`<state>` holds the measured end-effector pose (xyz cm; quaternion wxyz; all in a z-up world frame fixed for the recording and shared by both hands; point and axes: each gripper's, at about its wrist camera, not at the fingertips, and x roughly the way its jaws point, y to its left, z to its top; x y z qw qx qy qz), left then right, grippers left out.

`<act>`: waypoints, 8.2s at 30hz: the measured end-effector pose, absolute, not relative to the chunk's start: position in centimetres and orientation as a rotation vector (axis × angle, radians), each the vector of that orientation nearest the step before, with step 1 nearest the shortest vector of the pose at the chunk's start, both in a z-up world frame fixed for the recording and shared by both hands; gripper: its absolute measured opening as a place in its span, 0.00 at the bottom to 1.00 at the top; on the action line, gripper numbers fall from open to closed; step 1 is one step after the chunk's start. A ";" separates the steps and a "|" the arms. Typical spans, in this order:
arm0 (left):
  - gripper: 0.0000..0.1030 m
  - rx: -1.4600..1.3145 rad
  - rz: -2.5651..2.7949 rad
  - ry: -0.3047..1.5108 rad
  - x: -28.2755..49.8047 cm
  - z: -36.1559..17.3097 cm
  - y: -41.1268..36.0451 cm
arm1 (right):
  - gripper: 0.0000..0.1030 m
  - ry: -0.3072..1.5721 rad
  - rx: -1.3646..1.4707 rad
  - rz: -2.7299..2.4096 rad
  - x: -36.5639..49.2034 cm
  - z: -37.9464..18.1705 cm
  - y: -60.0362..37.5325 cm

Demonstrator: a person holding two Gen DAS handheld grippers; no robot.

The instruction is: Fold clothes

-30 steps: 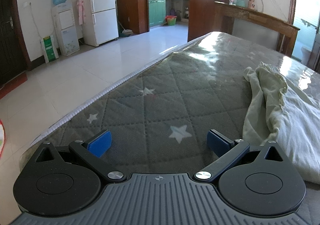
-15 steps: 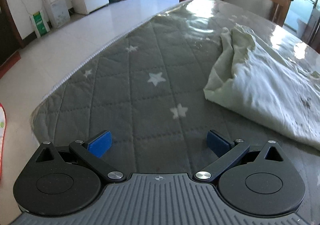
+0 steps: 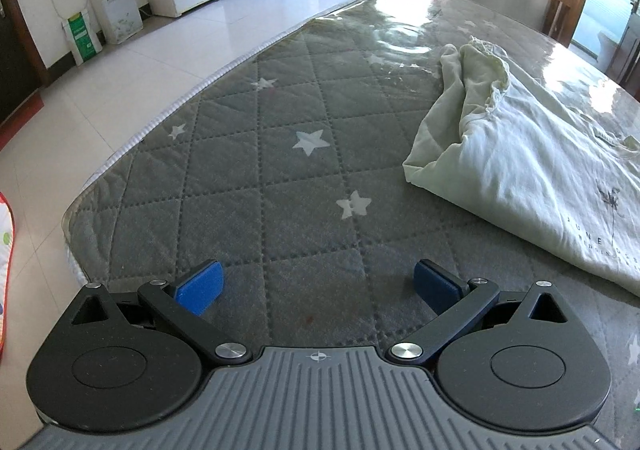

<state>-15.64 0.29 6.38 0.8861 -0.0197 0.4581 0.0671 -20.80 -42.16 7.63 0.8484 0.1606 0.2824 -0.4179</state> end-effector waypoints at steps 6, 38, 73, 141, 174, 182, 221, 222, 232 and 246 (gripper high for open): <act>1.00 -0.043 0.146 0.951 -15.9 6.5 0.4 | 1.00 0.595 0.339 -0.880 -20.8 7.6 -42.2; 1.00 -0.047 0.151 0.950 -16.3 6.3 0.5 | 1.00 0.595 0.339 -0.881 -20.8 7.6 -42.2; 1.00 -0.047 0.159 0.947 -16.4 6.4 0.3 | 1.00 0.595 0.339 -0.881 -20.7 7.6 -42.2; 1.00 -0.050 0.166 0.945 -16.5 6.4 0.5 | 1.00 0.595 0.339 -0.881 -20.8 7.6 -42.2; 1.00 -0.055 0.178 0.944 -16.6 6.4 0.3 | 1.00 0.595 0.339 -0.881 -20.8 7.6 -42.2; 1.00 -0.057 0.186 0.949 -16.6 6.4 0.2 | 1.00 0.595 0.339 -0.881 -20.8 7.6 -42.2; 1.00 -0.011 0.091 0.932 -16.0 6.3 0.7 | 1.00 0.614 0.348 -0.870 -20.7 7.9 -42.5; 1.00 -0.010 0.087 0.934 -15.9 6.3 0.7 | 1.00 0.619 0.348 -0.862 -20.8 7.9 -42.5; 1.00 0.021 0.031 0.950 -15.4 6.5 0.5 | 1.00 0.653 0.286 -0.768 -21.8 8.3 -41.2; 1.00 0.101 -0.048 0.895 -17.0 7.8 -1.4 | 1.00 0.661 0.228 -0.607 -23.8 9.3 -37.5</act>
